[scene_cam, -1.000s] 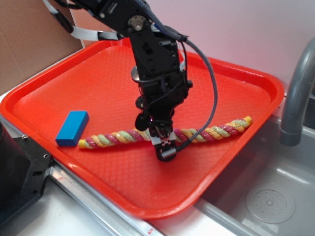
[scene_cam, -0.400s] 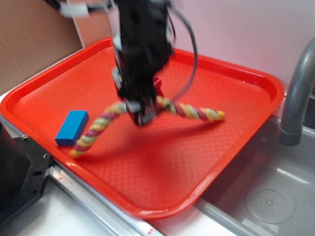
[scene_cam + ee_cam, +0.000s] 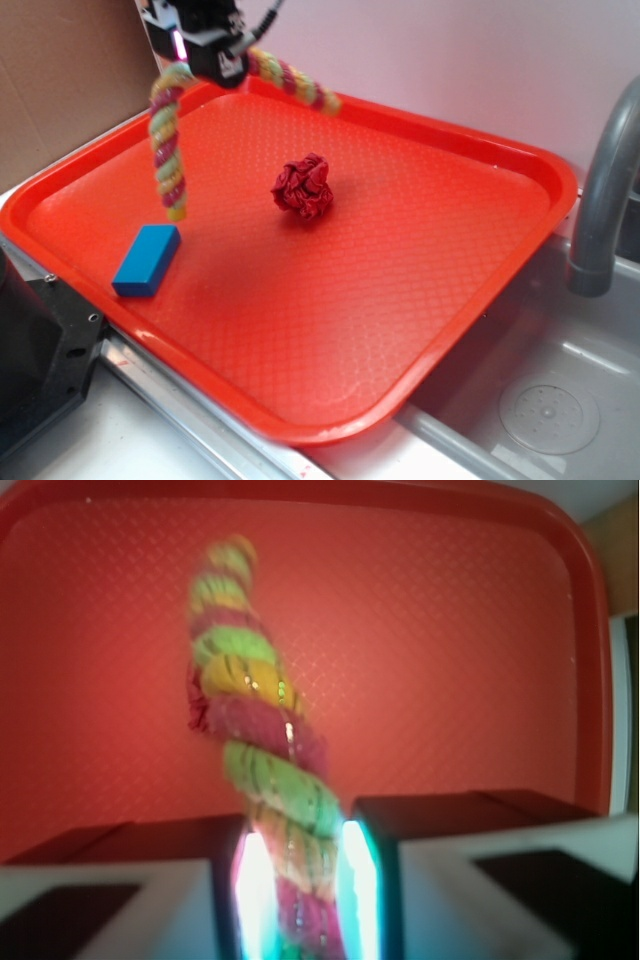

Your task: Grab the multicolored rope.

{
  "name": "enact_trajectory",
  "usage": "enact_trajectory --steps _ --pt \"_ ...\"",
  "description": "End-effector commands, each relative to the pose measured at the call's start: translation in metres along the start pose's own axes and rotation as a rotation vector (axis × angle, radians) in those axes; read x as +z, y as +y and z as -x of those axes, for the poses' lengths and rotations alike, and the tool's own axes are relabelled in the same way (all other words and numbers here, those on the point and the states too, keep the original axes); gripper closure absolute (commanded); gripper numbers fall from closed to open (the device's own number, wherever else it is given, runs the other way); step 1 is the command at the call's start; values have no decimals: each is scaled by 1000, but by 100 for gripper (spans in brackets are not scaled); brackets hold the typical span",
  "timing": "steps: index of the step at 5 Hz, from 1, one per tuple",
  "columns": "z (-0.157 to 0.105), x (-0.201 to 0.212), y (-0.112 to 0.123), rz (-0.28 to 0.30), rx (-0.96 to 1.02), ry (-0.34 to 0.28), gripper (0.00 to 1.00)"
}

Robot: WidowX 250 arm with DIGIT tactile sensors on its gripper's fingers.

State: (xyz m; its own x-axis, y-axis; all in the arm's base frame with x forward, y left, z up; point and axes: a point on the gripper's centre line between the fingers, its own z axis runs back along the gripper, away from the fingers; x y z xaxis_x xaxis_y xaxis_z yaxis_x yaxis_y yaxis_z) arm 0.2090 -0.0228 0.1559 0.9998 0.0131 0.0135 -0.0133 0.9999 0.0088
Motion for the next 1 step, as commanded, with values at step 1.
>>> enact_trajectory --steps 1 --pt "3 30 50 -31 228 -79 100"
